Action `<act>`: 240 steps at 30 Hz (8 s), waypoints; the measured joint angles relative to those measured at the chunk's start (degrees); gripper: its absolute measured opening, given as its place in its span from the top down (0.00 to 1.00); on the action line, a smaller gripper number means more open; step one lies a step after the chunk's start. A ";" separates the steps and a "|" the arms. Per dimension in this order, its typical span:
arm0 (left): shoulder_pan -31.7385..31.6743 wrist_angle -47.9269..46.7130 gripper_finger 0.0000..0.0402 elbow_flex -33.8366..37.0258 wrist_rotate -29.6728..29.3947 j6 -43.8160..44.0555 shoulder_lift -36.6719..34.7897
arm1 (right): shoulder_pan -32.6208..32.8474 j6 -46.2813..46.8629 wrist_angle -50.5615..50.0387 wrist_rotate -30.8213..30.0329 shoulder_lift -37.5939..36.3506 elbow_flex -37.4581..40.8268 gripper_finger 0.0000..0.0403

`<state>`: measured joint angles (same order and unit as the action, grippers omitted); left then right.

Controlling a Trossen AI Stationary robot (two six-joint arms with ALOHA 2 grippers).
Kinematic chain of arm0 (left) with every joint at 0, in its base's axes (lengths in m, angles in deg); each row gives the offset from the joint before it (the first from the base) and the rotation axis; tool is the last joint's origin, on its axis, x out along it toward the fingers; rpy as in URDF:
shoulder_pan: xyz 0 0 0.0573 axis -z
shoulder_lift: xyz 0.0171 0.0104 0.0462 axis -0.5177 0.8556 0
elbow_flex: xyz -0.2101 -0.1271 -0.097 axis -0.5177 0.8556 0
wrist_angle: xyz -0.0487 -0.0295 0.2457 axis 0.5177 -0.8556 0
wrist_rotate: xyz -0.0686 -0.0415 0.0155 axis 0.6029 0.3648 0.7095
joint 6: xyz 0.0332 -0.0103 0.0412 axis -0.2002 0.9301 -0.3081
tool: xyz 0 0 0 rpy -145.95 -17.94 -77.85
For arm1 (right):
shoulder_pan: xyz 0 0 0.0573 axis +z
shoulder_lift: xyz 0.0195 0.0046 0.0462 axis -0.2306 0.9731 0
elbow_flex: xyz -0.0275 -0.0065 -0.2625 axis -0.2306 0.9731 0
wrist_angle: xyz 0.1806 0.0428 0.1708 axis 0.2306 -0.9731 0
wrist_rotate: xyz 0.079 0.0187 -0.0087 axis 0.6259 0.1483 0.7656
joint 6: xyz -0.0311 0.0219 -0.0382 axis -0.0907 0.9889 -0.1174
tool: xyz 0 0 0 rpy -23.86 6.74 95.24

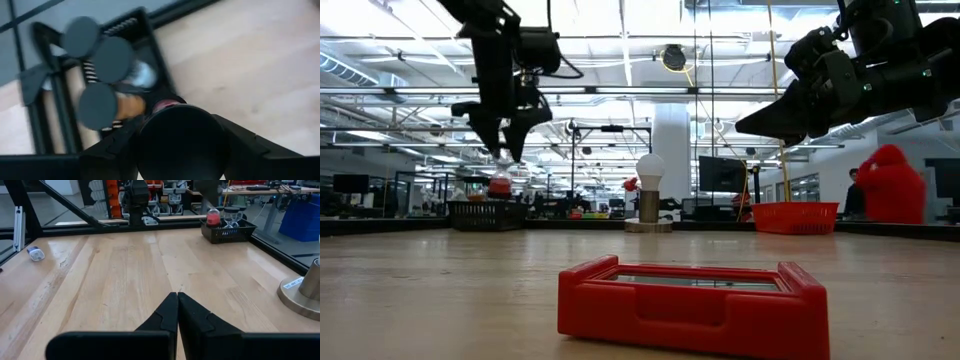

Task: Pick & Place Office items
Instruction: Put the pink hourglass into the black bin, then put the red digital clock into the red bin

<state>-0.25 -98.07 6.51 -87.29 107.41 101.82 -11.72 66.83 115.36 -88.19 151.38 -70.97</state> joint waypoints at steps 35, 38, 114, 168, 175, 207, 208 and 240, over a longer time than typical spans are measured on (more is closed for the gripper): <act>-6.81 13.70 0.33 10.57 3.71 -2.77 -0.05 | 0.02 -0.64 0.42 0.00 0.00 0.00 1.00; -6.81 13.60 0.24 10.53 3.07 -2.92 -0.05 | 0.02 -0.64 0.42 0.00 0.00 0.00 1.00; 52.95 109.31 0.96 39.26 9.72 -29.67 8.78 | 22.98 24.76 -31.67 -23.74 7.70 -24.51 0.99; 54.20 116.09 0.95 39.31 -2.54 -25.46 20.76 | 38.94 43.46 -60.50 -14.98 56.02 -70.89 0.41; 54.09 116.11 0.92 39.31 -2.52 -25.88 20.76 | 38.85 44.16 -61.24 -14.28 57.66 -70.96 0.42; 47.67 116.29 0.94 39.30 -2.32 -25.11 20.76 | 26.80 89.78 -92.73 -25.55 23.62 -35.37 0.58; 47.21 116.30 0.94 39.31 -2.31 -25.11 20.76 | 25.61 88.96 -90.11 -24.88 20.81 -31.79 0.58; 40.51 112.23 0.94 39.26 0.65 -25.44 20.74 | 1.83 67.65 -75.37 -10.58 2.67 -16.21 0.29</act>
<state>40.26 14.16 45.77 -86.64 81.98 122.56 -9.90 134.48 40.00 -98.77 154.06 -87.19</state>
